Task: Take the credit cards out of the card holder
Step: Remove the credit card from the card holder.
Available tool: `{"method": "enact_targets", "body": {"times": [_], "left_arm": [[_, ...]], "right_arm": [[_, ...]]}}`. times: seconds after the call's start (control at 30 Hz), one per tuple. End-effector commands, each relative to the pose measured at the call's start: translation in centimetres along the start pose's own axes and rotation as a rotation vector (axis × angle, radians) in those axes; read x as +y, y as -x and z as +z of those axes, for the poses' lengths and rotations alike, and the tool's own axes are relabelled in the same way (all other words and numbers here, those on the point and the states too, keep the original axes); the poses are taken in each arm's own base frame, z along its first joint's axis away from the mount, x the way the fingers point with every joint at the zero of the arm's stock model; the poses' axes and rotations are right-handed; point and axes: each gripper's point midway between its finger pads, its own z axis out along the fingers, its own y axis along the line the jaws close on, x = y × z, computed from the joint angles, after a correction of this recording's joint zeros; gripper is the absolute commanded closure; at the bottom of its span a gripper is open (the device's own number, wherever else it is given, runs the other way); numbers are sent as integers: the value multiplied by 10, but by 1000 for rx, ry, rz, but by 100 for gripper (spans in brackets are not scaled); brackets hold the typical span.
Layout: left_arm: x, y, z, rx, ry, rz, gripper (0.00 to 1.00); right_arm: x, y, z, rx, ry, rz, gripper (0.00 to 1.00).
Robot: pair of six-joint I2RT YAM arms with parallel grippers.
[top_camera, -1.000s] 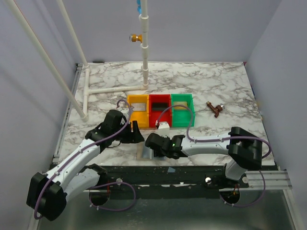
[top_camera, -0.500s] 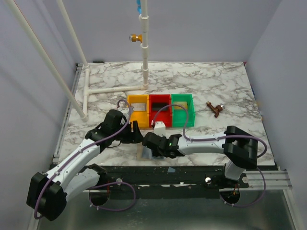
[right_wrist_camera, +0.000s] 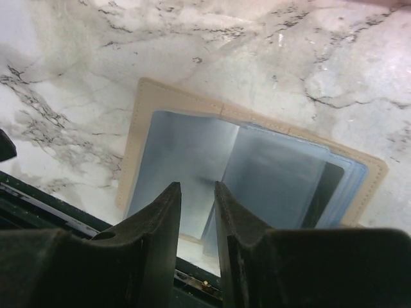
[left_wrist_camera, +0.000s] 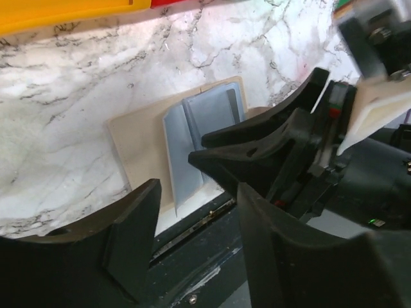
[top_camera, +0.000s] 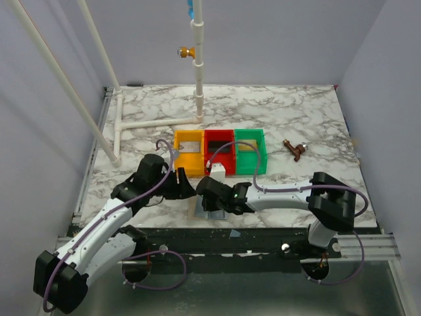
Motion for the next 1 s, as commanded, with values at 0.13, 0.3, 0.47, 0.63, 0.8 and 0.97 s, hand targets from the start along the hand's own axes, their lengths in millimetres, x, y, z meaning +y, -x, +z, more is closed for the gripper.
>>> {"method": "enact_targets", "body": {"times": [0.13, 0.3, 0.47, 0.63, 0.8, 0.97], "left_arm": [[-10, -17, 4, 43, -43, -33, 52], [-30, -24, 10, 64, -57, -12, 52], [-40, -31, 20, 84, -48, 2, 52], [-32, -30, 24, 67, -12, -9, 51], [-12, -43, 39, 101, 31, -49, 52], [4, -52, 49, 112, 48, -90, 61]], "right_arm": [[-15, 36, -33, -119, 26, 92, 68], [-44, 35, -30, -91, -43, 111, 67], [-61, 24, -21, -38, -75, 108, 67], [-61, 18, -9, 0, -93, 66, 66], [-63, 20, -6, -1, -123, 27, 66], [-61, 24, -7, -12, -145, -12, 65]]}}
